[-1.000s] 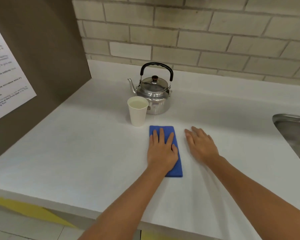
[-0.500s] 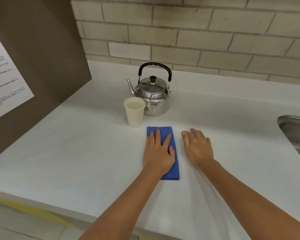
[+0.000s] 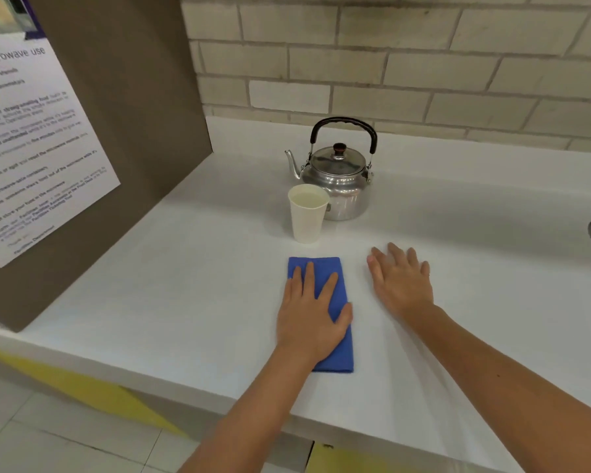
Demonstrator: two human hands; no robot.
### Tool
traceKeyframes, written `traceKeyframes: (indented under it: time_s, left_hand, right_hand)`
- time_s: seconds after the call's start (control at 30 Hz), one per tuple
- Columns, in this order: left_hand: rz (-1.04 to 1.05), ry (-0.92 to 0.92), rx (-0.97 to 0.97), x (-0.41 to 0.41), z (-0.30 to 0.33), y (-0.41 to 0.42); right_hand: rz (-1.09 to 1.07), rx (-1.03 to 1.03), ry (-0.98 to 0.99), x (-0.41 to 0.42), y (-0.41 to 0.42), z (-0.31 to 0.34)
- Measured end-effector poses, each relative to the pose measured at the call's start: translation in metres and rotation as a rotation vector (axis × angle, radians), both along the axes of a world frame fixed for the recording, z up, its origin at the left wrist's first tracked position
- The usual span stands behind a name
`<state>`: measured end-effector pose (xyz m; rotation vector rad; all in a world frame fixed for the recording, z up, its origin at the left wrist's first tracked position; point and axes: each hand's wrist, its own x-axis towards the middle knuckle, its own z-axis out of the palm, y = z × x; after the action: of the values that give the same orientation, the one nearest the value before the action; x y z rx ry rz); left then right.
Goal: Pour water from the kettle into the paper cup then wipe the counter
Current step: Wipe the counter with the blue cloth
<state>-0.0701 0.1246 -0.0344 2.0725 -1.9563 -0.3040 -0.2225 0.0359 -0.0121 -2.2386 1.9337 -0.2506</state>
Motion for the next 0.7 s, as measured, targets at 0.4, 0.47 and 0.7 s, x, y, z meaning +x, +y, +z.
traceKeyframes:
  time_s: [0.4, 0.47, 0.7]
  left_hand:
    - [0.214, -0.064, 0.02, 0.157, 0.006, -0.102]
    - [0.209, -0.078, 0.028, 0.173, 0.008, -0.133]
    - [0.07, -0.161, 0.117, 0.176, 0.016, -0.216]
  right_hand:
    - [-0.066, -0.039, -0.074, 0.028, -0.02, -0.007]
    - [-0.094, -0.044, -0.095, 0.031, -0.025, -0.007]
    - [-0.152, -0.083, -0.124, 0.035, -0.036, -0.014]
